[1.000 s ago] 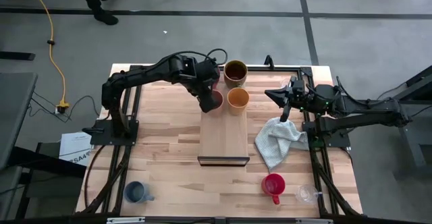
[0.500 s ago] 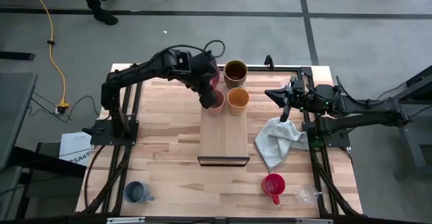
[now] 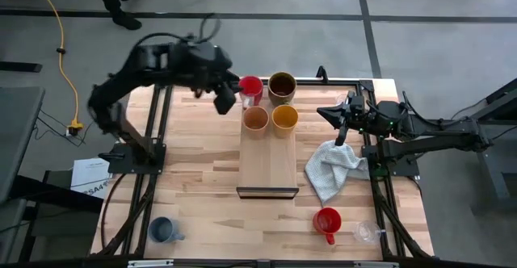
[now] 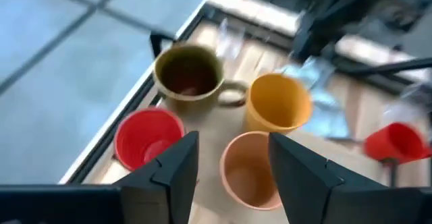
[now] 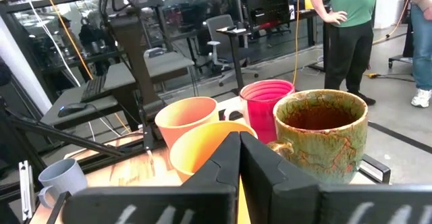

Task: Stack small to large cups/mugs on shelf
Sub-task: Put the red mug on the shelf

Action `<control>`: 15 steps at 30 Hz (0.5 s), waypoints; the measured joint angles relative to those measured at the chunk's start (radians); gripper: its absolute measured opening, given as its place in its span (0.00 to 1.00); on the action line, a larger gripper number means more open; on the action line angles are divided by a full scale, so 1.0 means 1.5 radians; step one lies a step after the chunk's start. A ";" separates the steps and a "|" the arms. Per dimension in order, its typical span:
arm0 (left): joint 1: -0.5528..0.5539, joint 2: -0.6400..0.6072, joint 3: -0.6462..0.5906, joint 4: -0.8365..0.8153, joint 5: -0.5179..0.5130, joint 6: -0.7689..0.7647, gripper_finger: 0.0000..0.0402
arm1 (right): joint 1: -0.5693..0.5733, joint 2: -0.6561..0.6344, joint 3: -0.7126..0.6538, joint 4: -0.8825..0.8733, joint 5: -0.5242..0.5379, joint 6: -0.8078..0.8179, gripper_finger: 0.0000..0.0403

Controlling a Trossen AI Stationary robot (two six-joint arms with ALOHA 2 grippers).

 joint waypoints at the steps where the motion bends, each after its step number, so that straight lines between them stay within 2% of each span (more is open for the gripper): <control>1: -0.004 -0.022 -0.021 0.030 -0.001 0.001 0.39 | 0.000 0.000 0.000 0.000 0.000 0.000 0.00; 4: -0.020 -0.095 -0.106 0.124 -0.003 0.012 0.36 | 0.000 0.000 0.000 0.000 0.000 0.000 0.00; 7: -0.033 -0.182 -0.227 0.232 -0.013 0.012 0.33 | 0.000 0.000 0.000 0.000 0.000 -0.004 0.00; 10: -0.033 -0.275 -0.378 0.349 -0.017 -0.008 0.31 | 0.000 0.000 0.000 0.000 0.000 -0.004 0.00; 15: -0.033 -0.425 -0.634 0.584 0.020 -0.037 0.29 | 0.000 0.000 0.000 0.001 0.000 -0.005 0.00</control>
